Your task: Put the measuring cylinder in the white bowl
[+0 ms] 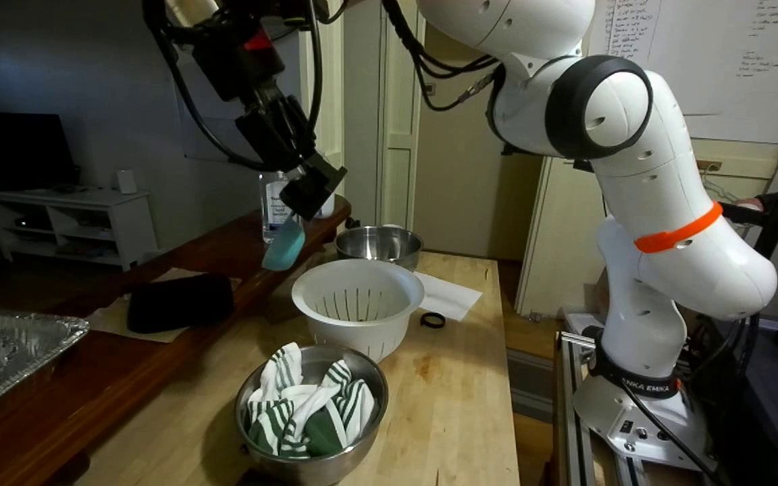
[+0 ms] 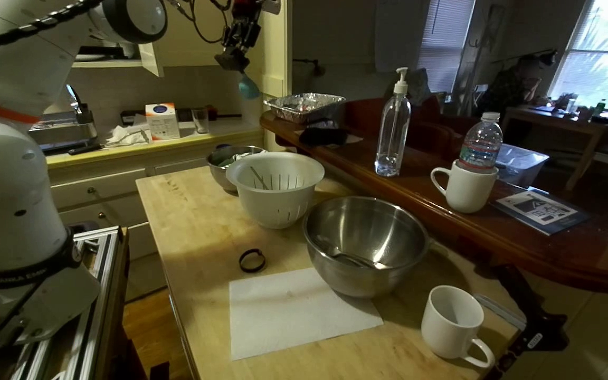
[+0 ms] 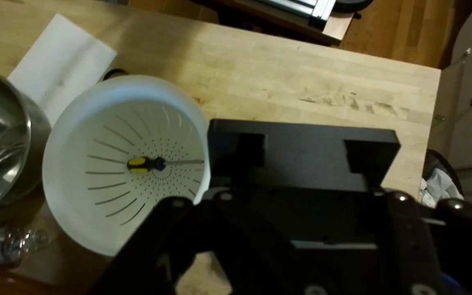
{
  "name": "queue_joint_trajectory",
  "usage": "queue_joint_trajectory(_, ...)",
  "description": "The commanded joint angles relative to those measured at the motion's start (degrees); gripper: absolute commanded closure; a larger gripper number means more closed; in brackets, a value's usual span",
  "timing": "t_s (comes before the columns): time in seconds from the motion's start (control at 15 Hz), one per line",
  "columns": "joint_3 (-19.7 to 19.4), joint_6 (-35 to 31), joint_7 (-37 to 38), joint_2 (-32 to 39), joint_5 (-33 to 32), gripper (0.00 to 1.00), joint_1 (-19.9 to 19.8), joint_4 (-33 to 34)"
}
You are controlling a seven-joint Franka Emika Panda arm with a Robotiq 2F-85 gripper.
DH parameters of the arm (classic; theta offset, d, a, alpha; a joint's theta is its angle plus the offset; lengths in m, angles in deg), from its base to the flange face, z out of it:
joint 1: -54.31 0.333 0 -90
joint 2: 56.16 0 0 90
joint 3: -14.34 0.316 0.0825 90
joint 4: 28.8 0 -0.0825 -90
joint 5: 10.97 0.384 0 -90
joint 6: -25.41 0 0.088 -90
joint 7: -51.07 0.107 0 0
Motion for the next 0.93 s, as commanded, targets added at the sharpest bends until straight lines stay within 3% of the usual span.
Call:
queue_joint_trajectory(0.0, 1.9, 0.0, 11.8, -7.2, 3.6, 0.65, -1.5, -13.7)
queue_joint_trajectory(0.4, 2.1, 0.2, 25.8, -15.0, 1.2, 0.65, -2.1, -29.6)
queue_joint_trajectory(0.47, 0.4, -2.5, 25.5, -17.7, 0.9, 0.65, -1.1, -32.7)
queue_joint_trajectory(0.73, 0.0, -18.9, 25.3, -25.4, 2.0, 0.65, -2.3, -43.0)
queue_joint_trajectory(0.8, 0.2, -12.0, 25.5, -18.8, 1.5, 0.4, -1.8, -34.1)
queue_joint_trajectory(0.87, 4.0, -14.5, 26.1, -20.4, 0.9, 0.4, -5.2, -36.0)
